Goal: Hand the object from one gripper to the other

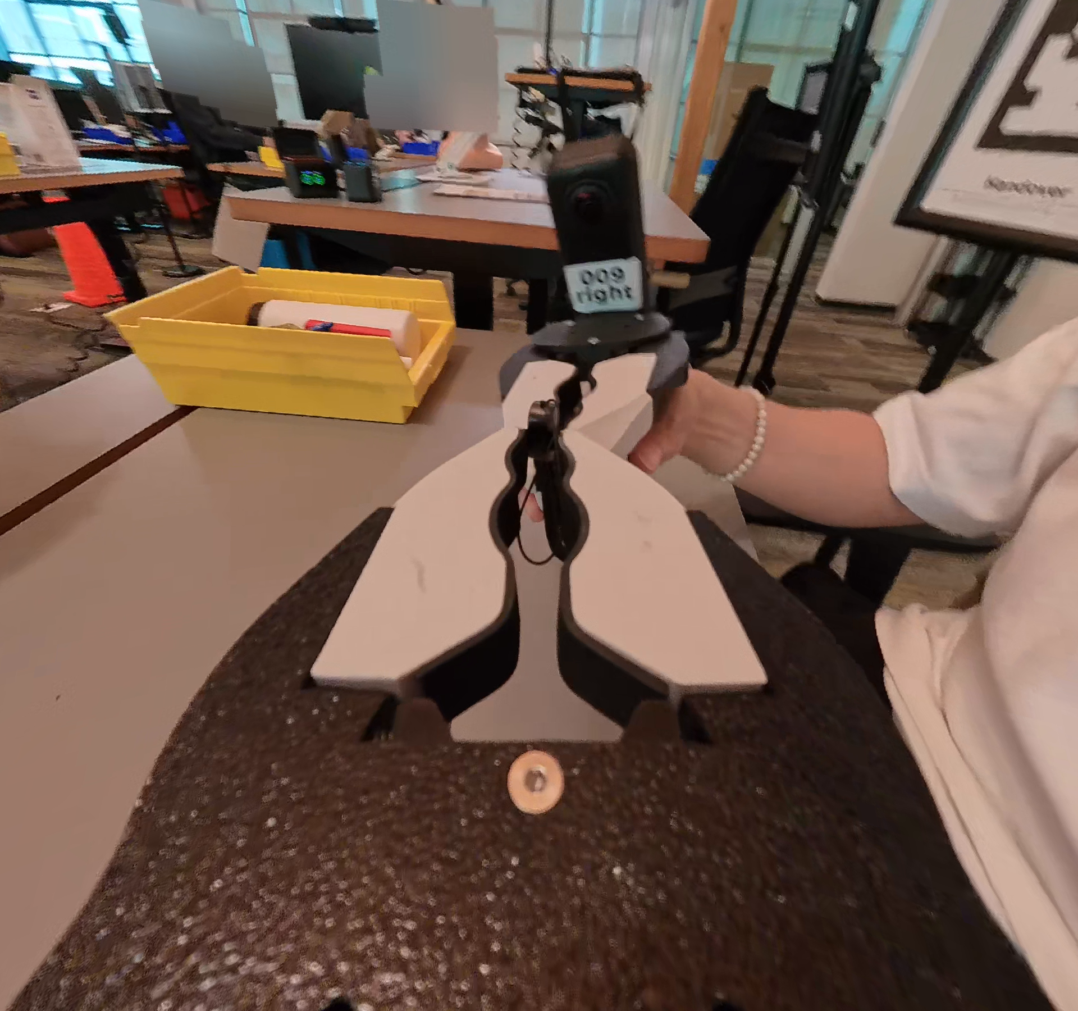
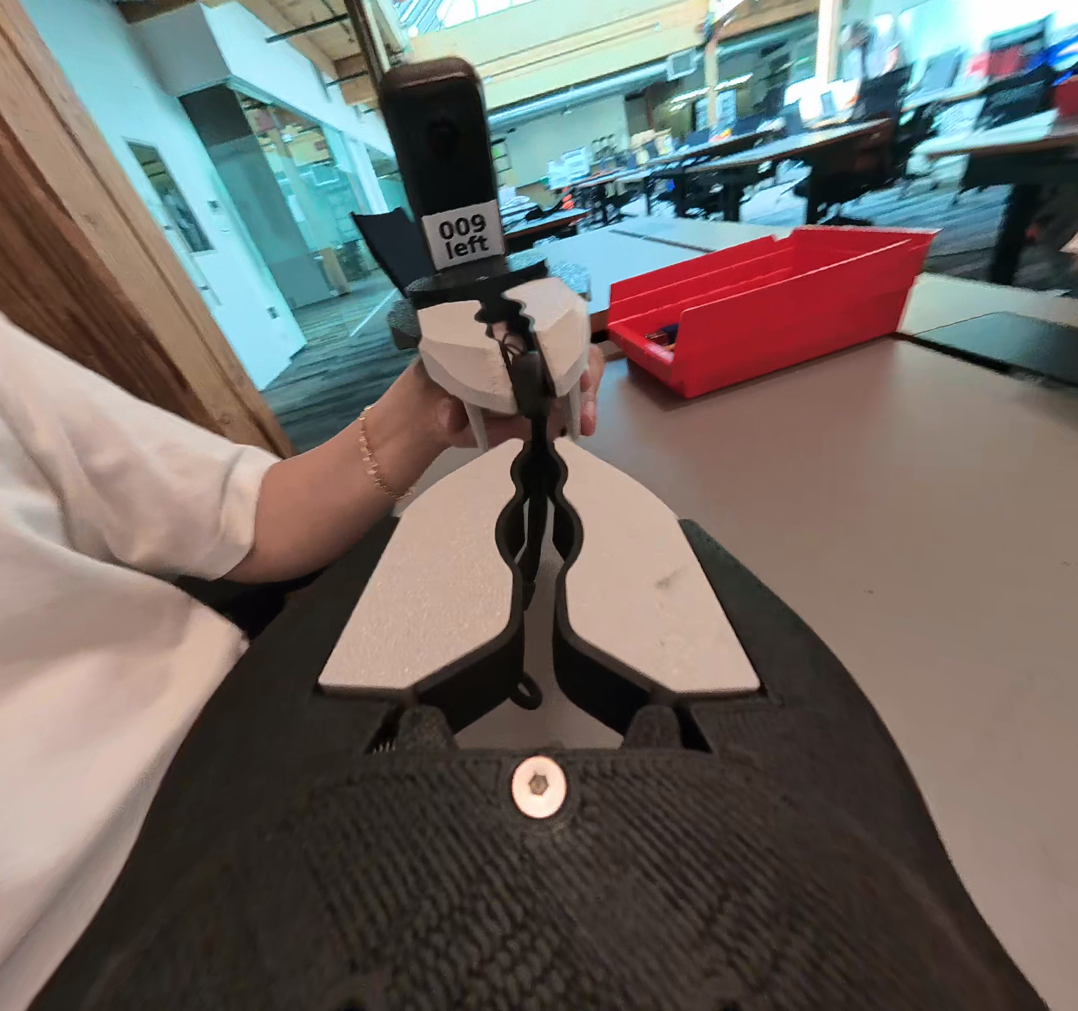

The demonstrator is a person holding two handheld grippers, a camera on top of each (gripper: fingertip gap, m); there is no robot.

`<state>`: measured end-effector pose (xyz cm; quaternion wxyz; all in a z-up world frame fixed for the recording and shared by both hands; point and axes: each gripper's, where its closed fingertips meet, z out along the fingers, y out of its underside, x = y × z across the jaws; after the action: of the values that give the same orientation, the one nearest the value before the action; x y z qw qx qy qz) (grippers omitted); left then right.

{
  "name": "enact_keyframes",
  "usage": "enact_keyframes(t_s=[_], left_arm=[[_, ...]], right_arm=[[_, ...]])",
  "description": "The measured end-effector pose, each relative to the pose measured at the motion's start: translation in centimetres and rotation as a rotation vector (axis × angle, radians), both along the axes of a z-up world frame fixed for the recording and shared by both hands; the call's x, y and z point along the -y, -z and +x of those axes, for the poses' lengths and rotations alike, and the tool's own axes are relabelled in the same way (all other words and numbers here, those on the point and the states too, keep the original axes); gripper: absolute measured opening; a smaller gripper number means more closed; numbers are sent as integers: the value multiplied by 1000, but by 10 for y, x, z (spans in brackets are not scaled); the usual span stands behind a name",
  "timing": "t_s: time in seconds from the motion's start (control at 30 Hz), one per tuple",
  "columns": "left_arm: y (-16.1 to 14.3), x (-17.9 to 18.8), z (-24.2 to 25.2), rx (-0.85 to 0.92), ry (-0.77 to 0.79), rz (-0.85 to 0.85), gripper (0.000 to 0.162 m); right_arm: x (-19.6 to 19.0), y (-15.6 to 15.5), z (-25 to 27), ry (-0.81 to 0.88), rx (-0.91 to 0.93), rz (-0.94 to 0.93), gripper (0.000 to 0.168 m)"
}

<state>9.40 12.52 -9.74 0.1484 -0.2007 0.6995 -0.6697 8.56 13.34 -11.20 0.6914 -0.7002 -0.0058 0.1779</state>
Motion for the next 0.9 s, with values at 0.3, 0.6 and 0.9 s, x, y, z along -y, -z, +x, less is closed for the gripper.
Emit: enact_keyframes(t_s=[0.3,0.6,0.9], left_arm=[[-30,-20,8,-45,-87,-246,7],[-25,-33,13,-68,-135,-232,22],[12,-54,27,235,-375,390,58]], right_arm=[[-1,26,8,76,238,-114,26],[3,16,12,85,226,-109,11],[18,3,37,71,-242,-62,11]])
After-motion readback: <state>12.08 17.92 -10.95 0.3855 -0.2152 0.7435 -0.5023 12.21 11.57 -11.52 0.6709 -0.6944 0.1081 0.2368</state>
